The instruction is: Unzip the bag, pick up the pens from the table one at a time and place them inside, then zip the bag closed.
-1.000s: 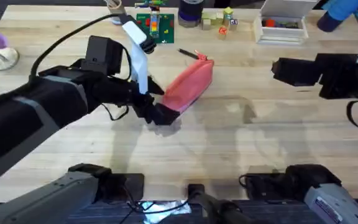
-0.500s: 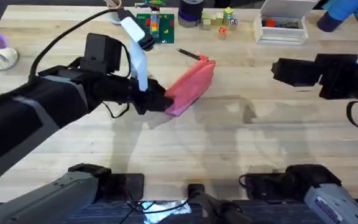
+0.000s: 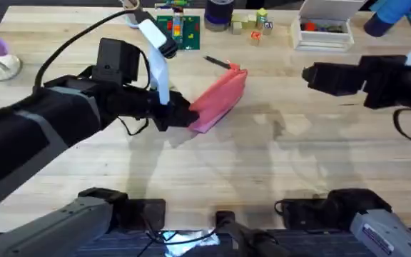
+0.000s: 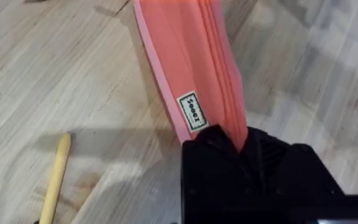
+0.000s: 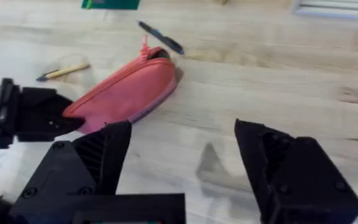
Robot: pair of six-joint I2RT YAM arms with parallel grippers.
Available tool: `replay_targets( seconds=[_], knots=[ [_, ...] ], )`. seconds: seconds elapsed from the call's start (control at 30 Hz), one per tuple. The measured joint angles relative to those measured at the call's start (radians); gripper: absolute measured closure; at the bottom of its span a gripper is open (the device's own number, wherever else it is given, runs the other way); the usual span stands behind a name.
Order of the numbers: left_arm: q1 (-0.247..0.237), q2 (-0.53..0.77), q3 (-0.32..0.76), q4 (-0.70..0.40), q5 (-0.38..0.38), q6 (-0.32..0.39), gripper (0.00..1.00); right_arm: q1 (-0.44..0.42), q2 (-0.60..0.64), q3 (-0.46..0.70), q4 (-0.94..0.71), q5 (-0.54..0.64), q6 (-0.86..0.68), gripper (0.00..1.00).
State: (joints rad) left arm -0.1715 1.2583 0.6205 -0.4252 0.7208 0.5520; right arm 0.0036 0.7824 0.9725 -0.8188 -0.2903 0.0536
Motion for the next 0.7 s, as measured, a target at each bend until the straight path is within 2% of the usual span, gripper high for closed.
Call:
replay_targets(
  seconds=[0.17,0.5,0.7],
  knots=[
    [0.0,0.0,0.0,0.0,0.0,0.0,0.959,0.024,0.111,0.048,0.0,-0.058,-0.002,0.006],
    [0.0,0.0,0.0,0.0,0.0,0.0,0.958,0.19,0.365,0.233,0.003,-0.08,-0.081,0.006],
    [0.0,0.0,0.0,0.0,0.0,0.0,0.958,0.245,0.498,0.323,0.004,-0.084,-0.107,0.006]
  ],
)
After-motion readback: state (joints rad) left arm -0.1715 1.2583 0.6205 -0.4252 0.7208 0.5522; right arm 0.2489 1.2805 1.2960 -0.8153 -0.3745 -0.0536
